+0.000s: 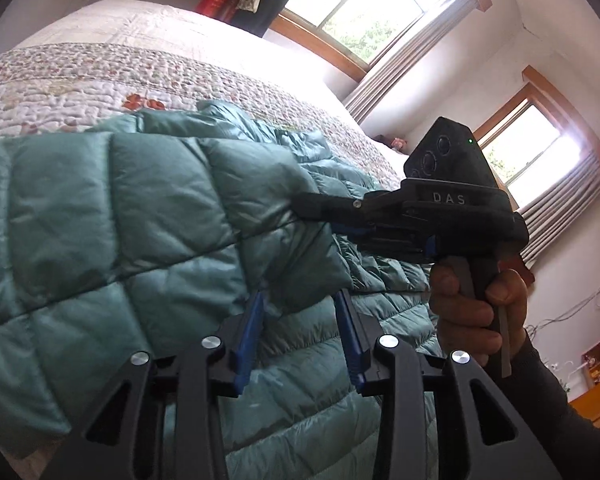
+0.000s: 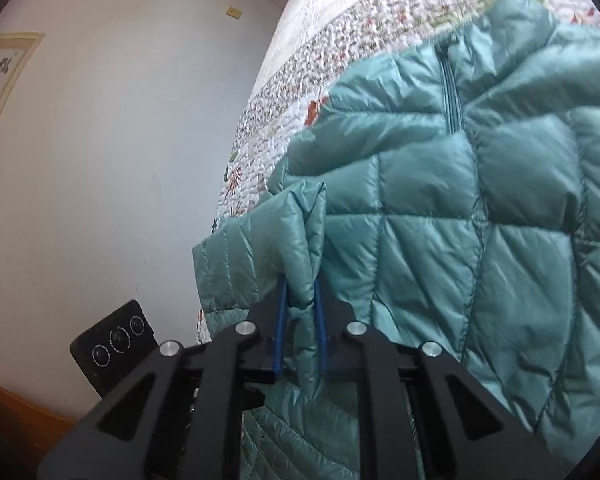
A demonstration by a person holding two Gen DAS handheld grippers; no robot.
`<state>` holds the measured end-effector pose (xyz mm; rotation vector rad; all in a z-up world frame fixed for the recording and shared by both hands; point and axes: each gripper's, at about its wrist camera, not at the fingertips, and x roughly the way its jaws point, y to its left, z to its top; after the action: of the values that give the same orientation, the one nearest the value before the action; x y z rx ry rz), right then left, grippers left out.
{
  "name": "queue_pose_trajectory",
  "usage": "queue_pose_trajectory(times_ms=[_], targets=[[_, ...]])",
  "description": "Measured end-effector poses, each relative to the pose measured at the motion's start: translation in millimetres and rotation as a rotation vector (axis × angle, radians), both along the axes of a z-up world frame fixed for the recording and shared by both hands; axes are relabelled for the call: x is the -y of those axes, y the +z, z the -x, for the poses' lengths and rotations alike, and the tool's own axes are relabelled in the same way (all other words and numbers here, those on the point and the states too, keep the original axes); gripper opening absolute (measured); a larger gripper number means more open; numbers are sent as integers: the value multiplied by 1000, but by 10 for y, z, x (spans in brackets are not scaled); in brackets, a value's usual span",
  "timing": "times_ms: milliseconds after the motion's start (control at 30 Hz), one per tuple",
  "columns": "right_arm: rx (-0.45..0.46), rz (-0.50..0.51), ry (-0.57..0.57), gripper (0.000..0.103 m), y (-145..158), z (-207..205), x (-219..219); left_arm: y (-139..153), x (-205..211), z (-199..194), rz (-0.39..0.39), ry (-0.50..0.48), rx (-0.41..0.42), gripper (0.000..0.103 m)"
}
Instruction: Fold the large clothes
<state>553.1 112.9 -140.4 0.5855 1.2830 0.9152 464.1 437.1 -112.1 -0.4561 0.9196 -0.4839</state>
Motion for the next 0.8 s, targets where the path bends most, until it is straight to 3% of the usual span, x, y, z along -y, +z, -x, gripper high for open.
queue_pose_trajectory(times_ms=[167, 400, 633, 800], targets=[[76, 0, -79, 8, 386, -39, 280, 173, -224, 164, 20, 47, 50, 38], [192, 16, -323, 8, 880, -42, 1321, 368, -714, 136, 90, 186, 98, 39], [179, 33, -479, 8, 714, 127, 2347, 258, -927, -196, 143, 253, 48, 39], [142, 48, -515, 8, 332, 249, 2526, 50, -829, -335, 132, 238, 13, 39]])
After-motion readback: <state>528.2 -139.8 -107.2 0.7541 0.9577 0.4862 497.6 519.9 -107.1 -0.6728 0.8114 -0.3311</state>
